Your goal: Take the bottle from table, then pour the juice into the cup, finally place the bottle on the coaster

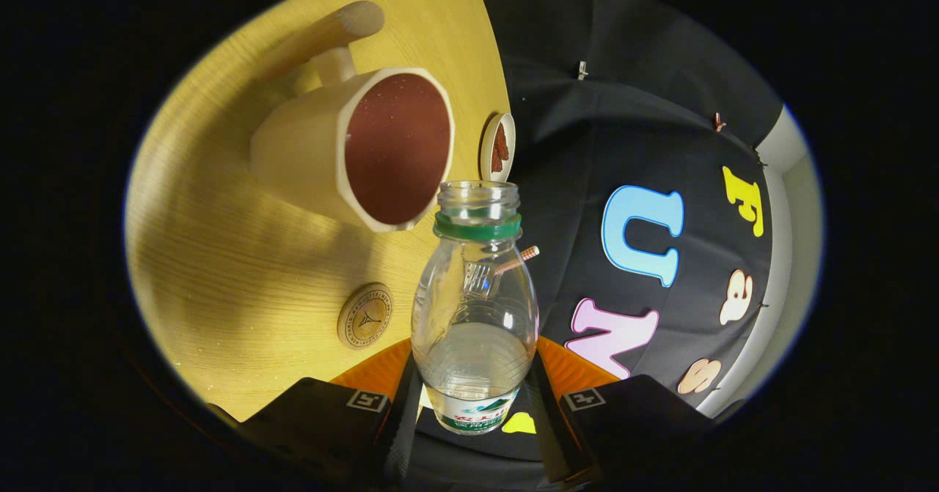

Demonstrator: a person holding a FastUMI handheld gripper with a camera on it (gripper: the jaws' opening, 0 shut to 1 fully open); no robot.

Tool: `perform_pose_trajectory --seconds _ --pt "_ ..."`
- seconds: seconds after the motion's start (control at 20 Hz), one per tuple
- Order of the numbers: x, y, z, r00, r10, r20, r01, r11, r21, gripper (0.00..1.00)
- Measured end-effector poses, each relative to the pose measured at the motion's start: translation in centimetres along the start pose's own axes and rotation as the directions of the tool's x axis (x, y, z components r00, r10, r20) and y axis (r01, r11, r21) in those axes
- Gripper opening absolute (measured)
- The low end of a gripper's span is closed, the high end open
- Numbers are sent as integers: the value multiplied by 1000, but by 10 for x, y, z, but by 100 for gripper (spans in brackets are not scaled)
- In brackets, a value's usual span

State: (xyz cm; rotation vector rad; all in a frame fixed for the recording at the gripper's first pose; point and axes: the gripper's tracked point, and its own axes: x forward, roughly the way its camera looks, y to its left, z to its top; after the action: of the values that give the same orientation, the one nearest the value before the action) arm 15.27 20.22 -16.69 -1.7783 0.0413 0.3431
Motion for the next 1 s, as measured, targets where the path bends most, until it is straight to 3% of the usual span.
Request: perform_pose_trajectory --seconds 1.0 --pt "7 -4 2 1000 7 14 -6 994 -112 71"
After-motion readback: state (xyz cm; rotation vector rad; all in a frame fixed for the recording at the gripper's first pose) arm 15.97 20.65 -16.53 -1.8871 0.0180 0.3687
